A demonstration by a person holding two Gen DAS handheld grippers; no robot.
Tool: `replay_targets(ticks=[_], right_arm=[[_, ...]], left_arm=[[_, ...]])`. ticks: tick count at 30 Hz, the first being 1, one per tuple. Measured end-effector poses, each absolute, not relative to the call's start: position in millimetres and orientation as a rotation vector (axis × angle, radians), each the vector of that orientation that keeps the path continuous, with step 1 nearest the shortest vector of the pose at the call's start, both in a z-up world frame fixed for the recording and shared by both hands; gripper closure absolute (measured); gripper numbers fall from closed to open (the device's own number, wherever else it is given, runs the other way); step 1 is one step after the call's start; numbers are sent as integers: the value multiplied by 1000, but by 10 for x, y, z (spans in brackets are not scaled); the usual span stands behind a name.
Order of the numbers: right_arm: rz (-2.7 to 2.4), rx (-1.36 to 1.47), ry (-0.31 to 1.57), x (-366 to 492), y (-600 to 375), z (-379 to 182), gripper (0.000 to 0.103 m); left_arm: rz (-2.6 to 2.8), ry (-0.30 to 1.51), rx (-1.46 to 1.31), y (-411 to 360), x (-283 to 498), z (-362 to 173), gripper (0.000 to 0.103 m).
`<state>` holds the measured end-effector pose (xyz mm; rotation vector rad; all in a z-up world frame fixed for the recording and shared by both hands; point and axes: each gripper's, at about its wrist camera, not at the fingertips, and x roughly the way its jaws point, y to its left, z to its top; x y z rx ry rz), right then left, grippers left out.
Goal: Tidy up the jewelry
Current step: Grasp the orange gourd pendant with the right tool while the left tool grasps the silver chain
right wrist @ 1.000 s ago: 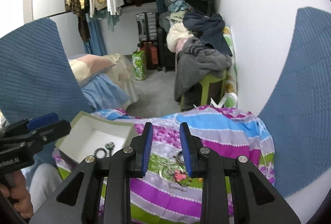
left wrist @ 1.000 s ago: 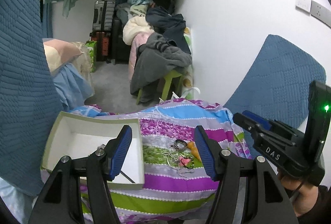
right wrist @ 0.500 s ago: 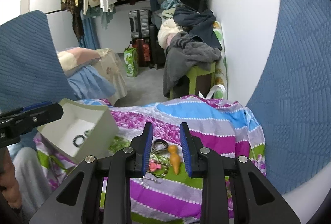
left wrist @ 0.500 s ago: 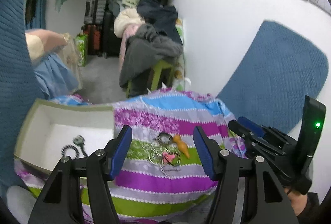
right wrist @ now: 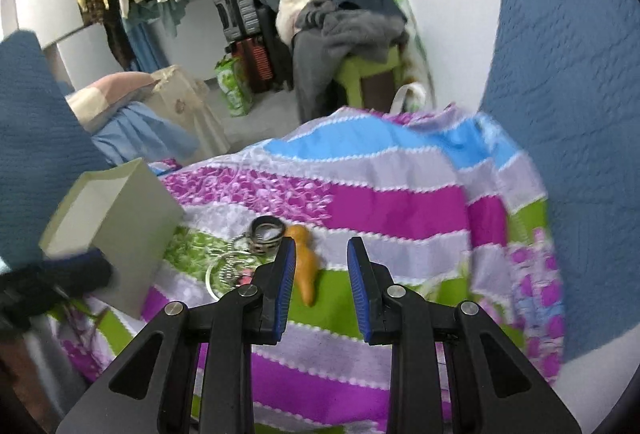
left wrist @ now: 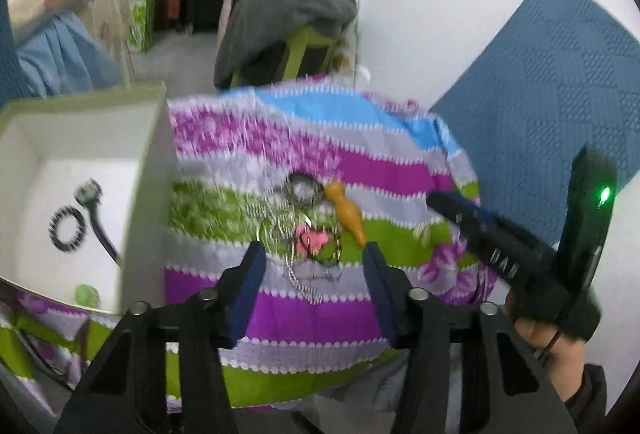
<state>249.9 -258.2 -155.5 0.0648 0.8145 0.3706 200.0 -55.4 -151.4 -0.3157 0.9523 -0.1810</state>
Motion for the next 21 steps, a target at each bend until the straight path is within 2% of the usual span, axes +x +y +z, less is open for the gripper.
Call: replay_targets(ticks=[3, 6, 11, 16, 21], right_arm=[[396, 64, 865, 2634, -2524, -1687, 79], [421, 75, 918, 2766, -2494, -1831, 79], [448, 12, 987, 2918, -2366, -2072, 79], [468, -40, 1022, 2993, -2267, -2226, 79], [480, -84, 1024, 3035, -2179, -2284, 79]], left_arm=[[-178, 997, -289, -646, 2050, -1711, 56], [-179, 1046, -281, -703, 2116, -1932, 62], [-158, 1116, -285, -696, 2209, -2257, 63], [-159, 1133, -279, -714, 2279, -2384, 76], [-158, 1123, -257, -753, 2383, -2453, 76]])
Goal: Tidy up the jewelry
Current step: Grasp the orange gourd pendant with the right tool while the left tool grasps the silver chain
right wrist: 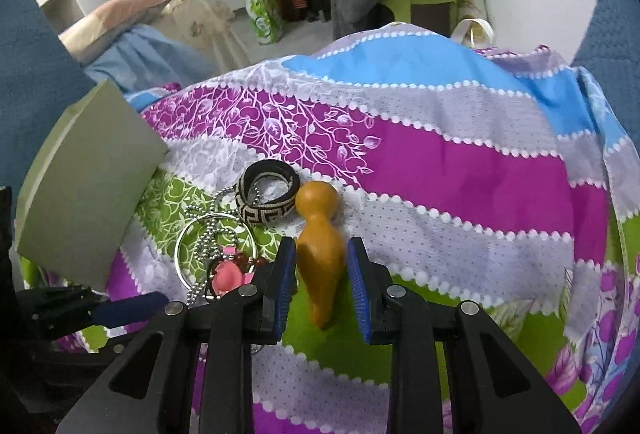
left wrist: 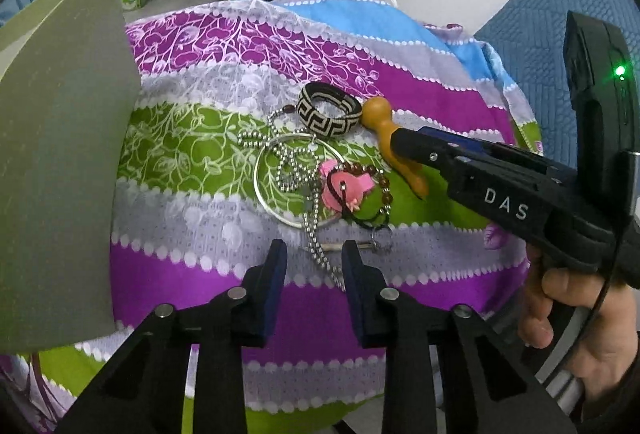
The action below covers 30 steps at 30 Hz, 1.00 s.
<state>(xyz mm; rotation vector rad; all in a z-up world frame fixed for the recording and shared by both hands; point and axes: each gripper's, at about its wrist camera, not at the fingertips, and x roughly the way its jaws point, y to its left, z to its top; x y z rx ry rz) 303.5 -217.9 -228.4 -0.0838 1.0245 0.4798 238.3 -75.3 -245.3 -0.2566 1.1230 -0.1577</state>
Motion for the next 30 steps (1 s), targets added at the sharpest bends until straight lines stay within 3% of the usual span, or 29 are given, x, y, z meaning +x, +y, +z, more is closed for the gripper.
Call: replay_targets(ticks=[9, 11, 12, 14, 22, 30], right_arm=[[482, -162, 997, 3077, -2047, -2311, 77], [482, -172, 993, 3069, -2047, -2314, 76], [481, -171, 991, 3069, -2043, -2315, 76], [457, -194, 989, 3064, -2038, -2324, 76], [437, -246, 1042, 3063, -2018, -2458, 73], [408, -108, 1077, 3107, -2152, -2343, 77]], left_arm=[[-143, 1104, -222, -786, 2501, -2502, 76], [-144, 1101, -195, -831, 2501, -2509, 89], [-149, 1104, -185, -853, 2508, -2523, 99], [-152, 1095, -173, -879, 2508, -2527, 102], [-184, 1041, -277, -748, 2481, -2308, 102], [-216, 990, -320, -637, 2444, -2000, 102]])
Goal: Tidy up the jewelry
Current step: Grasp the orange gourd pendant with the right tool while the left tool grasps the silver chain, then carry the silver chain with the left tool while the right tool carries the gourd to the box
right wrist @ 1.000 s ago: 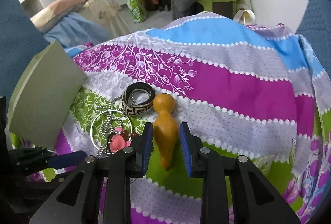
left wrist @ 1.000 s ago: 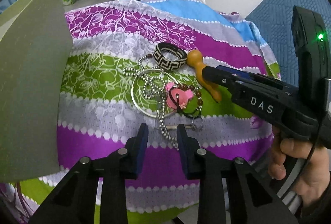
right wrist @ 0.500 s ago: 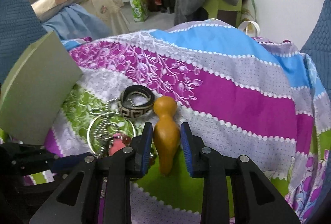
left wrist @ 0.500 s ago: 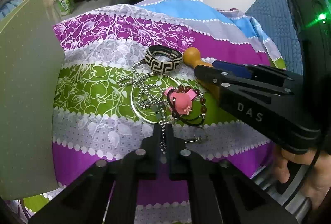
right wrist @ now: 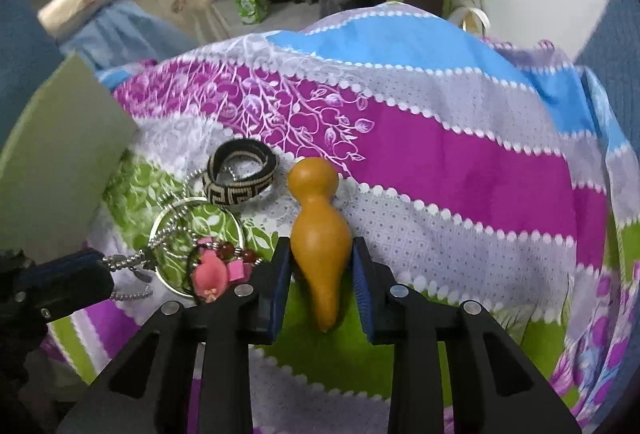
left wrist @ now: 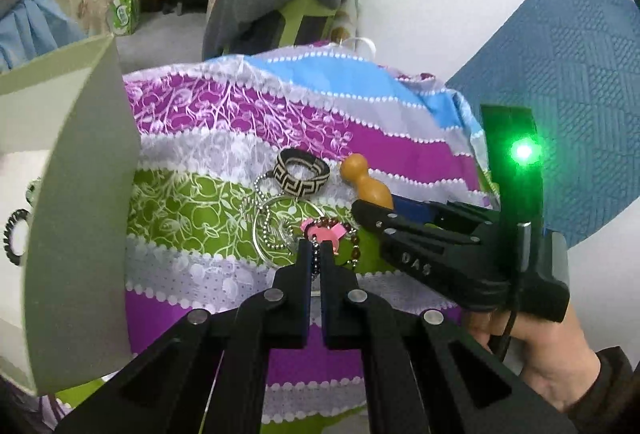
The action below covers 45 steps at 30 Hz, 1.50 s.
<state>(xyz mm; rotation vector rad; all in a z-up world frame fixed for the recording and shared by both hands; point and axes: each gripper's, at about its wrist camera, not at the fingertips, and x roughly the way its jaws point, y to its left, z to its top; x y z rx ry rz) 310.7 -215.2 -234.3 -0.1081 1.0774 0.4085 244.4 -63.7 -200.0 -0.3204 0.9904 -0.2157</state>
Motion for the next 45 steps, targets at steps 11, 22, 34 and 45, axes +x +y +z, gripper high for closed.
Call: replay_targets(ticks=[11, 22, 34, 45], right_arm=[[348, -39, 1006, 2838, -2257, -1817, 77], [316, -61, 961, 2565, -2188, -1180, 77], [279, -31, 908, 2288, -2158, -587, 77], [296, -36, 840, 2211, -1929, -83, 77]], left_arm=[[-256, 954, -414, -398, 2391, -1548, 102], [-285, 954, -407, -331, 2246, -1045, 102], [-295, 927, -352, -293, 2083, -488, 102], [-253, 867, -297, 36, 1957, 62, 102]])
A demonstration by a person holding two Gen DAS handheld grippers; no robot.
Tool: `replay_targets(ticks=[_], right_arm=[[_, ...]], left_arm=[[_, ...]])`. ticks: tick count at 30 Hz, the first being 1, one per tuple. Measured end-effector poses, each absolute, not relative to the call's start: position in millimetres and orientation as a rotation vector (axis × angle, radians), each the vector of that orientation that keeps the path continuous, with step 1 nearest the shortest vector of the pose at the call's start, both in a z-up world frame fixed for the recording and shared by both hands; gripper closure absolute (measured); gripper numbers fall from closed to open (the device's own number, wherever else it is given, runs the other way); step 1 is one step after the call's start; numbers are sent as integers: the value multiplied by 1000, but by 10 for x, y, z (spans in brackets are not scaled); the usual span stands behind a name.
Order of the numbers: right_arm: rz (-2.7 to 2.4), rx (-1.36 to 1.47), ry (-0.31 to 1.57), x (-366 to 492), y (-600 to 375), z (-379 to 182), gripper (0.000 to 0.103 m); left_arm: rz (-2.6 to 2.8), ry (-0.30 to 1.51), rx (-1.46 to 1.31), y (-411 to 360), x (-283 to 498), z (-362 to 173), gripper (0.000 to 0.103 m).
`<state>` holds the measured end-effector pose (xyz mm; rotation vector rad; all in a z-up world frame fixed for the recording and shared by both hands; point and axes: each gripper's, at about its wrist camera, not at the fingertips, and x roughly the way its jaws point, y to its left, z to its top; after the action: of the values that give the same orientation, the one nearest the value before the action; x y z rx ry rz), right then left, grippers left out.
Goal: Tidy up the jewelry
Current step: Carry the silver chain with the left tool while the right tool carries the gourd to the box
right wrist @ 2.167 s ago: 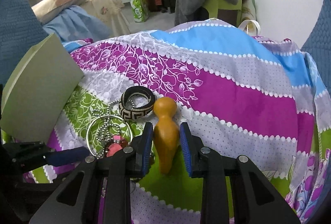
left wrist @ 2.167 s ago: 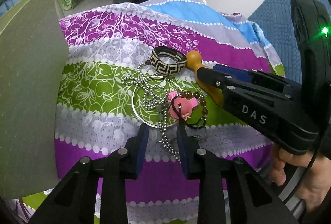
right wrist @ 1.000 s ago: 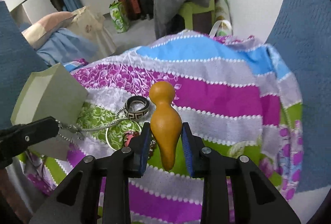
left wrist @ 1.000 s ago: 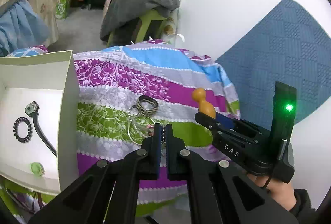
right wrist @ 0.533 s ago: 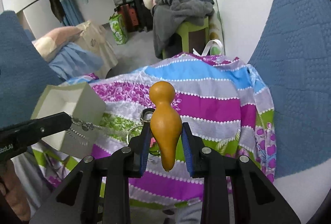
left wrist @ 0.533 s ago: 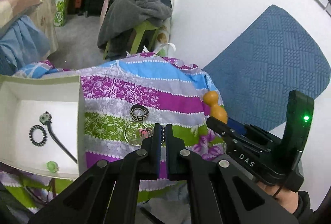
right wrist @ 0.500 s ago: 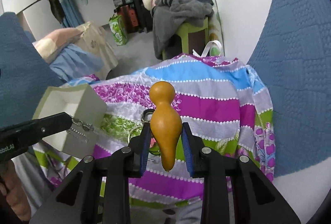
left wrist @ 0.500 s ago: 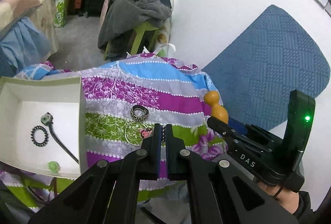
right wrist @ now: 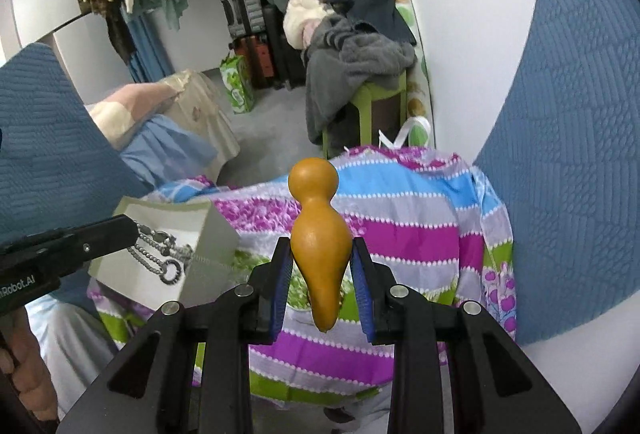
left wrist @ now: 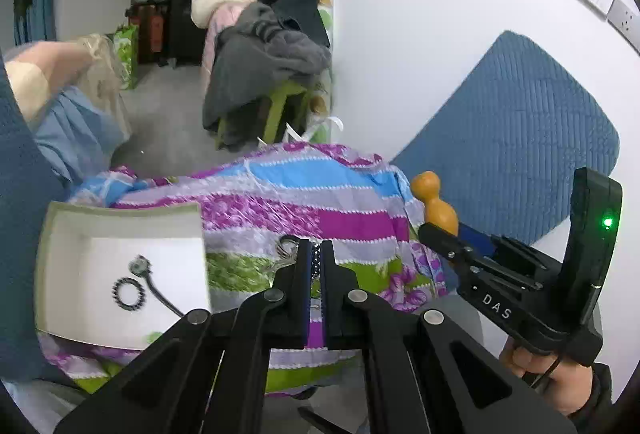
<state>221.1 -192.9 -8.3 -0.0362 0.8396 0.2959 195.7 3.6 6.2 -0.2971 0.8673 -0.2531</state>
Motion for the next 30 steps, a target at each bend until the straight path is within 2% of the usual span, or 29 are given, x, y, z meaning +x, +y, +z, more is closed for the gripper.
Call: replay_targets(ticks=[9, 18, 23, 30], right_arm=[[352, -46, 766, 2244, -1484, 333, 77], [431, -69, 753, 2259, -815, 380, 77], [455, -98, 792, 2266, -471, 192, 77], [462, -88, 877, 2336, -171, -273, 77]], left_arm=[[-201, 784, -284, 499, 1922, 525, 102], [-162, 741, -300, 1070, 1853, 680, 102], [-134, 756, -311, 1352, 1839, 523, 102], [-93, 849, -350, 1754, 1917, -37, 102]])
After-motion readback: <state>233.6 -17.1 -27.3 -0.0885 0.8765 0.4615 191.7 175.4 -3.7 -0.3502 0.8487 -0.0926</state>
